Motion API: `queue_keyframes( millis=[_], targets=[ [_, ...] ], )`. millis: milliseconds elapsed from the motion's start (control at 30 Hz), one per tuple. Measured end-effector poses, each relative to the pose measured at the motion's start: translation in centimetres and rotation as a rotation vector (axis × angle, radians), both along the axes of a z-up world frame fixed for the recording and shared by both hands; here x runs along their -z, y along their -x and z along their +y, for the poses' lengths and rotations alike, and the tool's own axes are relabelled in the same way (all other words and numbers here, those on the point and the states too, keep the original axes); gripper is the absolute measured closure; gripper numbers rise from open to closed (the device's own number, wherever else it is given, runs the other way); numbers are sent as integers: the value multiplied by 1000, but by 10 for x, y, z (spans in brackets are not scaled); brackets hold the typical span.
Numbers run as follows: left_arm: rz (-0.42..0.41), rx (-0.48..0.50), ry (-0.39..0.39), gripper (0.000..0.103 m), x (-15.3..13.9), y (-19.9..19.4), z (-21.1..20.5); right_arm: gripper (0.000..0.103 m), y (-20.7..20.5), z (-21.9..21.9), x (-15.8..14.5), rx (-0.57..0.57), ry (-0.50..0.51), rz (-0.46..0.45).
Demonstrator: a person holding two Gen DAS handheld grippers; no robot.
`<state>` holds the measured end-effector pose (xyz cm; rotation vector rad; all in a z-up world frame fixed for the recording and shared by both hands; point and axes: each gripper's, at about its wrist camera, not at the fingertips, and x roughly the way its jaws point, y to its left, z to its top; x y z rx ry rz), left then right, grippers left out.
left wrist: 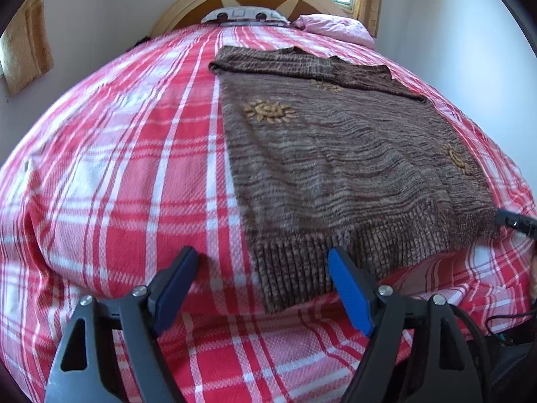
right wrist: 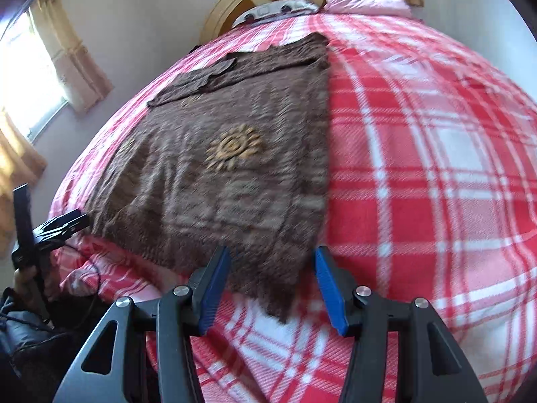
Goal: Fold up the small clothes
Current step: 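Move both grippers to the ribbed hem and close them on it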
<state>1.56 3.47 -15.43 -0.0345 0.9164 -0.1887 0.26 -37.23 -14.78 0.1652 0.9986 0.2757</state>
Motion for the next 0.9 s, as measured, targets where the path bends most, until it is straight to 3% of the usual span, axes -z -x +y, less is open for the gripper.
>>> queue_keyframes(
  millis=[100,200,233,300,333,400,600,700,767,900],
  targets=[
    [61,-17,57,21,9,-1,8,49,2,6,1,-13,15,-4],
    [56,-14,62,22,9,1,7,55,2,2,4,-1,-1,-3],
    [54,-9,62,29,8,1,7,57,2,1,4,4,0,-4],
    [60,3,65,40,6,3,5,77,2,0,2,8,-3,-9],
    [65,9,76,48,5,2,5,80,1,-1,1,8,-15,-13],
    [70,18,93,56,2,2,5,80,1,0,0,1,-34,-13],
    [59,20,120,47,6,-2,4,80,-2,-2,6,9,-58,2],
    [51,32,119,49,6,0,3,80,-2,-3,7,4,-62,1],
    [56,26,124,60,6,-1,6,80,-1,-2,6,0,-56,8],
    [73,20,172,66,5,-3,16,80,-1,-2,7,0,-55,28]
  ],
)
